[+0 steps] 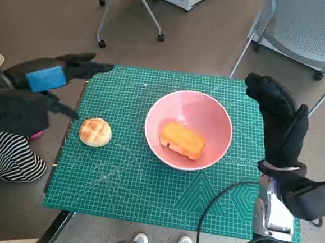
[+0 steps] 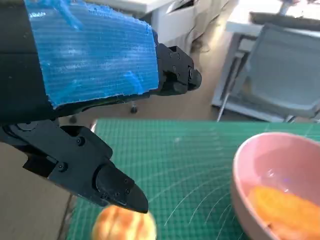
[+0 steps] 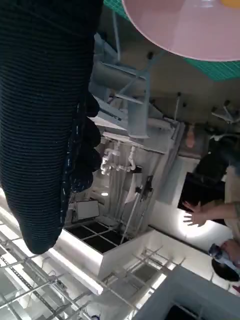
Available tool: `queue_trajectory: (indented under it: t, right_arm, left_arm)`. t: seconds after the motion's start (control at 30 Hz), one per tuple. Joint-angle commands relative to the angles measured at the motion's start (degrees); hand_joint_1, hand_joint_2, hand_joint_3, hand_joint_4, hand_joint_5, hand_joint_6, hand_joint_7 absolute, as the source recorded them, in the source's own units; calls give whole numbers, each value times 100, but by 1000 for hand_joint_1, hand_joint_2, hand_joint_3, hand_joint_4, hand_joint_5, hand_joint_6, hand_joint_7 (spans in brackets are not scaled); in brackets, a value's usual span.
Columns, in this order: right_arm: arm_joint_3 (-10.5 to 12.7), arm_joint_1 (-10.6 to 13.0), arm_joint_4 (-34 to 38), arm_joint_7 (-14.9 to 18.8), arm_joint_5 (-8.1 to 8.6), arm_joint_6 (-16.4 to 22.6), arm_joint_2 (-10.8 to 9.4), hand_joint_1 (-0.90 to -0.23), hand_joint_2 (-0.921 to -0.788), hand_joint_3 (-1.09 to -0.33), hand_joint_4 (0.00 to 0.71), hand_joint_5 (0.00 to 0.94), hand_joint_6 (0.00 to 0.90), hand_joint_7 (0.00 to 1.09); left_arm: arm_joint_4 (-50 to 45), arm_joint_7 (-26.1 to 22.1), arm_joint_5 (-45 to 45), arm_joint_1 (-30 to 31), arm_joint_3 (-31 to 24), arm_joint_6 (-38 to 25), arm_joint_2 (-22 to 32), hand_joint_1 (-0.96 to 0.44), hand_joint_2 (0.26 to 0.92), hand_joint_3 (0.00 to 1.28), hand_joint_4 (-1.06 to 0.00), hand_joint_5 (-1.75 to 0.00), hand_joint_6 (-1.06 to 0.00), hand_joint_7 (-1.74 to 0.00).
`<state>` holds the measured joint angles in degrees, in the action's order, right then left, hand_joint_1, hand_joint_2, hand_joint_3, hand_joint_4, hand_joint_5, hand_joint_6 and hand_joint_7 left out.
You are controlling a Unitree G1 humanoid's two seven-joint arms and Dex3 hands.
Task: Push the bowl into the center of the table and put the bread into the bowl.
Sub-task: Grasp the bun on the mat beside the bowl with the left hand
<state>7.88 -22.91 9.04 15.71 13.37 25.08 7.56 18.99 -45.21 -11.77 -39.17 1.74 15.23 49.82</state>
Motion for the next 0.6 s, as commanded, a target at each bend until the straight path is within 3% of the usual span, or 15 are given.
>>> queue_trajectory:
  t: [0.03, 0.6]
  right_arm:
    - [-48, -30, 138, 77, 57, -56, -39, -695, -921, -696, 209, 0, 101, 519]
    - [-80, -29, 169, 251, 98, -90, 45, -692, -921, -708, 201, 0, 89, 541]
  left_arm:
    - [-8, -41, 46, 217, -18, -61, 123, -258, 694, 1, -10, -3, -219, -20]
    - [391, 107, -643, 400, 713, -418, -231, -139, 710, 6, -6, 0, -187, 0]
